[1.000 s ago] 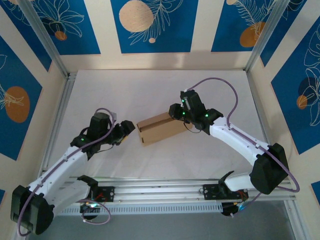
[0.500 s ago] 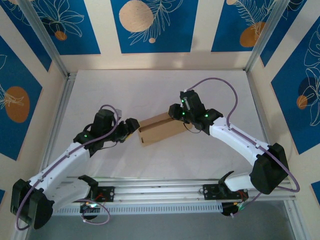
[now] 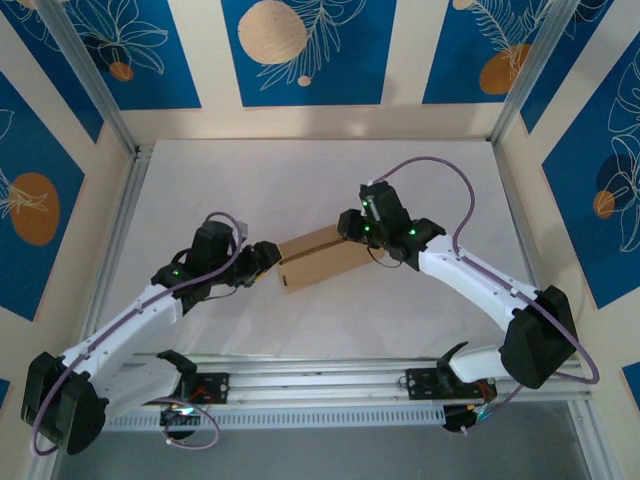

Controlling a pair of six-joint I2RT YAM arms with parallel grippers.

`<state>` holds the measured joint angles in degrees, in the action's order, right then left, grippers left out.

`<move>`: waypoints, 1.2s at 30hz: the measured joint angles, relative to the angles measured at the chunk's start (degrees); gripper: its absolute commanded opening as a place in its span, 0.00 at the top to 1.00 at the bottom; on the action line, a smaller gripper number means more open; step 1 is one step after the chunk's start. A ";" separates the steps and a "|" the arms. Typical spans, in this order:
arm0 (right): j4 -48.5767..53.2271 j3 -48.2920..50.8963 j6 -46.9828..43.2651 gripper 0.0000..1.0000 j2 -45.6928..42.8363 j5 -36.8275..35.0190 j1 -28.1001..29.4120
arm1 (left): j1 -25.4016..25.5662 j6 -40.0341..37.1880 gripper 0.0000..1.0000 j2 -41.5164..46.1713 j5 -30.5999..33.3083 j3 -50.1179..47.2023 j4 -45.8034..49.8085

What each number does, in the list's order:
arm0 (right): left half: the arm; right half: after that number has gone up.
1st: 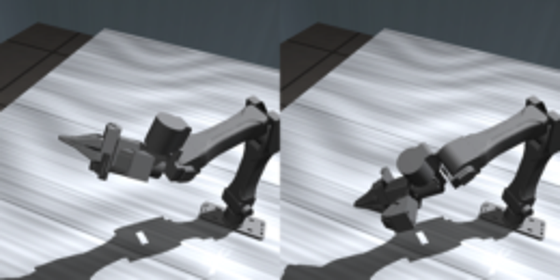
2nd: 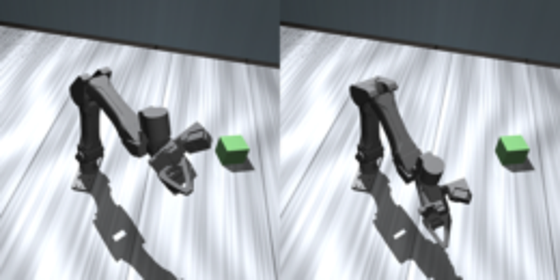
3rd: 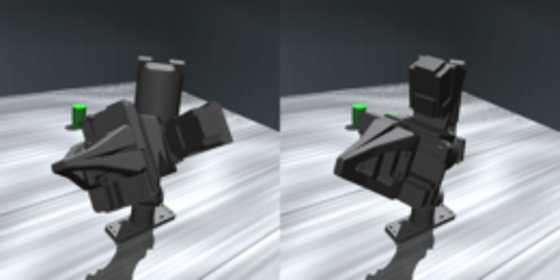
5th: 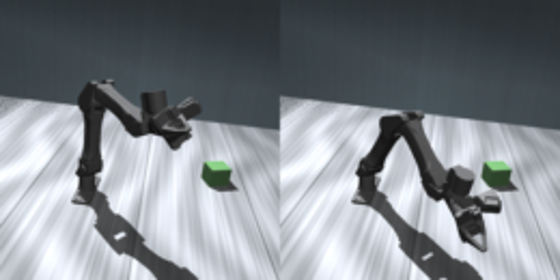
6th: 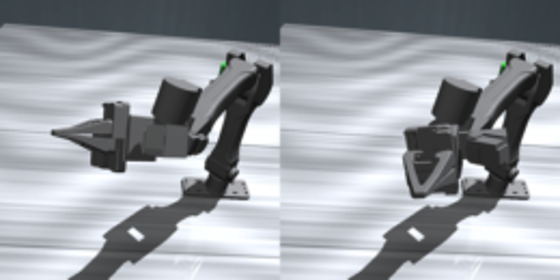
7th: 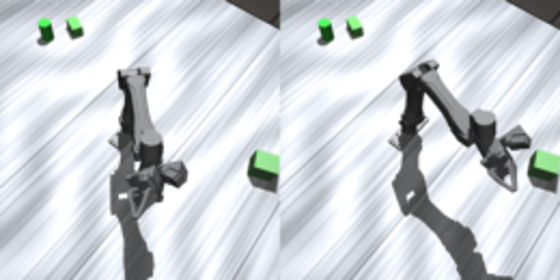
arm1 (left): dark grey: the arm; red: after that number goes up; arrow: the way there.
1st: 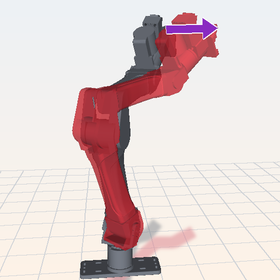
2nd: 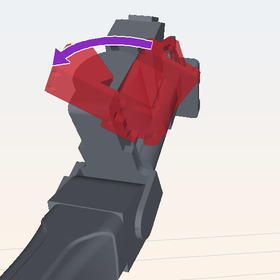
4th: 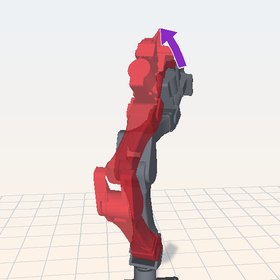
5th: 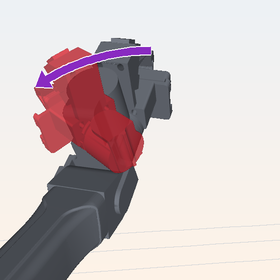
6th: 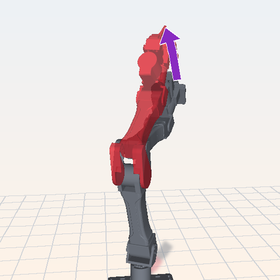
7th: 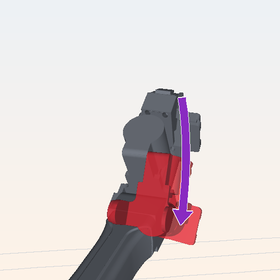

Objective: Fold the paper box

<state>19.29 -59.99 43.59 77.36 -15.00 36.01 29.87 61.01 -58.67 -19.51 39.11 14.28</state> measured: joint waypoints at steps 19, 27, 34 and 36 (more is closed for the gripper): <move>2.01 -0.28 -1.36 0.66 0.00 1.16 0.04 | -1.27 3.06 0.68 -0.68 -4.37 -5.57 -10.08; 10.03 -7.78 -9.11 0.46 -2.03 7.39 -5.46 | -1.25 -1.20 0.70 -1.81 -0.98 -0.44 -2.73; 14.01 -8.66 -12.31 0.44 -8.81 12.72 -18.14 | -1.25 -3.37 0.70 -2.29 0.20 1.14 -0.28; 14.53 -7.91 -12.26 0.44 -8.90 14.58 -21.33 | -1.25 -4.11 0.70 -2.43 0.35 1.49 0.26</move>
<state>33.82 -67.90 31.33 68.47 -0.43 14.68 28.62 56.90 -61.10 -19.16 40.60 14.55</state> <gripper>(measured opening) 0.557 0.301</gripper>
